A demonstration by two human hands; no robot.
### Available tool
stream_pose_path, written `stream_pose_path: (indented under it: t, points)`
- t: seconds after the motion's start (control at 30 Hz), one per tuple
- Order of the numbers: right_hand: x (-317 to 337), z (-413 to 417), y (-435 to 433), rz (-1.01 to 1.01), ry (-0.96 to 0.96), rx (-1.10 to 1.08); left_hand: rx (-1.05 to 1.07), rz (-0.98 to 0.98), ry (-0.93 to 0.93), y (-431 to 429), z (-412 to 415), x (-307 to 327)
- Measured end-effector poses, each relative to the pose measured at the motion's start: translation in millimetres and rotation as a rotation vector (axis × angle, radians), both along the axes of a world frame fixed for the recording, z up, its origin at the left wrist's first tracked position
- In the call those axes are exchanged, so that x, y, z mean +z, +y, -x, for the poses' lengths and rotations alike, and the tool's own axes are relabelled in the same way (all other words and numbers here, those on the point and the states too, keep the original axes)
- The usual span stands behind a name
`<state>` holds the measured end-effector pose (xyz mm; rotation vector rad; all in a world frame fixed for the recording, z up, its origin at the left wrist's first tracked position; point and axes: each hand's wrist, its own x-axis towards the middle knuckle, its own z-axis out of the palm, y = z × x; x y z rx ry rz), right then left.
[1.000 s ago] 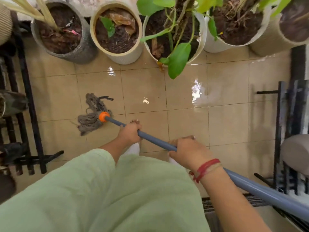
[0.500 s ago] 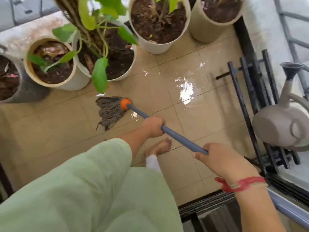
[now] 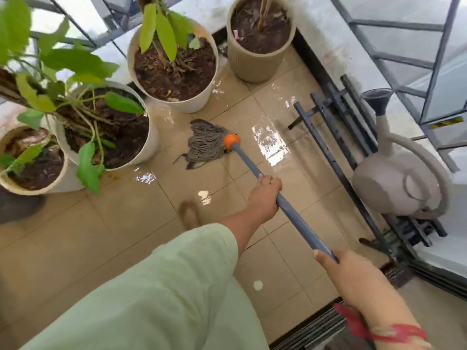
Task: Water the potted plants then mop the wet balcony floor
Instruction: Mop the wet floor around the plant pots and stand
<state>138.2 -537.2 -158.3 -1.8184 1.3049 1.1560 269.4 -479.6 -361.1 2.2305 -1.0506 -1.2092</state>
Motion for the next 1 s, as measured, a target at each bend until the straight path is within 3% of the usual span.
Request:
stream_pose_path:
  t: [0.17,0.3,0.47,0.73,0.9,1.0]
  points:
    - [-7.8,17.5,8.5,-0.027,0.097,-0.156,-0.185,-0.079,0.114,-16.6,13.4,-12.3]
    - [-25.2,11.2,6.5,-0.066,0.120,-0.303,-0.343,-0.158,0.046,-31.9,2.7,-20.3]
    - [-48.3,-20.0,-6.9,-0.139,0.015,-0.463,-0.471,-0.175,-0.077,-54.2,-49.2,-31.4]
    - [-55.3,-118.5,-59.0,-0.111,-0.207,-0.502,-0.346,-0.160,-0.170,-99.5,-159.5,-22.7]
    - [-21.3,-120.0,-74.2,-0.115,-0.178,-0.474,-0.314,-0.046,-0.144,-96.8,-170.3,-3.6]
    - [-4.3,-107.9,-76.1,-0.096,-0.183,-0.451,-0.216,0.123,-0.159,-89.2,-157.5,3.1]
